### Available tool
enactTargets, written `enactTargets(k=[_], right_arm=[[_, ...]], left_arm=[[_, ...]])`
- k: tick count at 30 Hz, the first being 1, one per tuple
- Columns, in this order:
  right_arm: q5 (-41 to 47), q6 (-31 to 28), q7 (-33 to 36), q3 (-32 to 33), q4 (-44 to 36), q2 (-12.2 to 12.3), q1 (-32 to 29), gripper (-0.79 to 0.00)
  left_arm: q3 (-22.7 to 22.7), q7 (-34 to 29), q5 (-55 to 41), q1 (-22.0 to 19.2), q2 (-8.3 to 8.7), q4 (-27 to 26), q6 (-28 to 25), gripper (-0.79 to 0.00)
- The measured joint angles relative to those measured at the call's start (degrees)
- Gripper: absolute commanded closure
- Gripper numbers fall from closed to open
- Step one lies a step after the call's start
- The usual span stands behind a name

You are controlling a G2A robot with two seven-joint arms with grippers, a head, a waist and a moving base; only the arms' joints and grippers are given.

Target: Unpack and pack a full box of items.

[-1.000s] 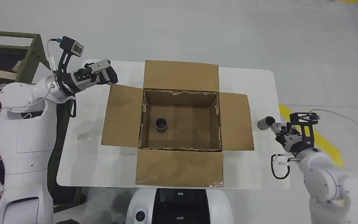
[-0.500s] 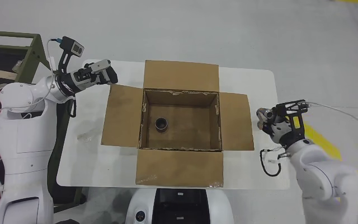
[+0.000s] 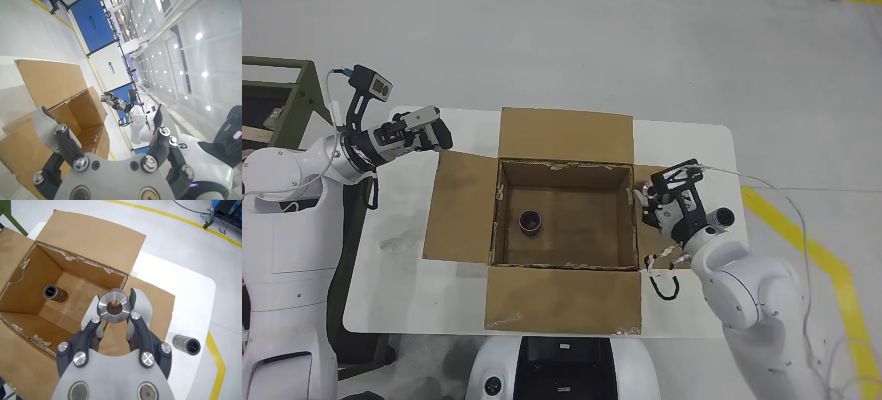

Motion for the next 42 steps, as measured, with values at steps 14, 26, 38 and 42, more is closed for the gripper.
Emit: enactTargets(k=[14, 26, 38, 42], right_arm=[[-0.73, 1.0, 1.52, -15.06, 10.72, -2.44, 10.36, 0.0], [3.8, 0.31, 3.09, -22.25, 21.98, -5.04, 19.68, 0.0], [8.05, -0.01, 1.75, -25.96, 32.3, -7.21, 24.87, 0.0], [8.75, -0.03, 1.37, -27.09, 35.05, -7.91, 26.18, 0.0]], left_arm=[[0.0, 0.0, 0.0, 0.0, 0.0, 0.0, 0.0, -0.785], [0.0, 0.0, 0.0, 0.0, 0.0, 0.0, 0.0, -0.785], [0.0, 0.0, 0.0, 0.0, 0.0, 0.0, 0.0, -0.785], [0.0, 0.0, 0.0, 0.0, 0.0, 0.0, 0.0, -0.785]])
